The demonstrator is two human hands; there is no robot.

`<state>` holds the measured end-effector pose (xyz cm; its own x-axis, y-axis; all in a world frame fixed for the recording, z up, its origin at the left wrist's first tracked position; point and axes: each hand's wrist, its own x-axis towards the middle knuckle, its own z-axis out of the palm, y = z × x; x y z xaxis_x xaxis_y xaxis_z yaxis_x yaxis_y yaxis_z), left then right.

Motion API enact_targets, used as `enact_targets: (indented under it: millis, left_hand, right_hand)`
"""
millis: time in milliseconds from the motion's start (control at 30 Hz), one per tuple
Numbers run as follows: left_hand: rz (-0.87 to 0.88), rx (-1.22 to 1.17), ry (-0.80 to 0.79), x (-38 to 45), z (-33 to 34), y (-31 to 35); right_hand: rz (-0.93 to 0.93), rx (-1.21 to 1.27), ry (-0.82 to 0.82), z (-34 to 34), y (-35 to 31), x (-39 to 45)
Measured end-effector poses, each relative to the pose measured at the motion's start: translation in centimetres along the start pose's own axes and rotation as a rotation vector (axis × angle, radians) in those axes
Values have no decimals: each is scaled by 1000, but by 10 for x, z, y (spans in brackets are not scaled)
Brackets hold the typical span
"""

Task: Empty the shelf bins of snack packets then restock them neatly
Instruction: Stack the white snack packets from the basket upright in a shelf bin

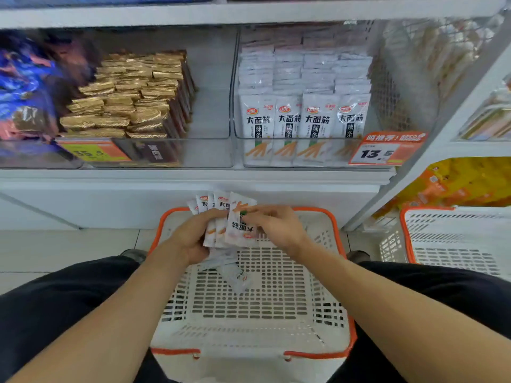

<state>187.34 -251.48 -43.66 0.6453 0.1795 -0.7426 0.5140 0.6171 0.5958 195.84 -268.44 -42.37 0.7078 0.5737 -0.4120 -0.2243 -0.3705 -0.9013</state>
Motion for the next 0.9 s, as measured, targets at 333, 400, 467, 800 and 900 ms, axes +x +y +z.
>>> enact_targets:
  millis: [333, 400, 467, 800, 900]
  left_hand:
    - [241, 50, -270, -52, 59, 21]
    - [317, 82, -240, -56, 69, 17]
    - [354, 57, -202, -56, 76, 12]
    - [152, -59, -156, -49, 62, 7]
    - [108, -20, -205, -49, 58, 7]
  right_hand:
    - [73, 103, 5, -53, -58, -34]
    - [67, 155, -37, -50, -58, -43]
    - [13, 43, -32, -49, -59, -45]
    - [-99, -717, -394, -120, -96, -46]
    - [-19, -811, -402, -122, -104, -44]
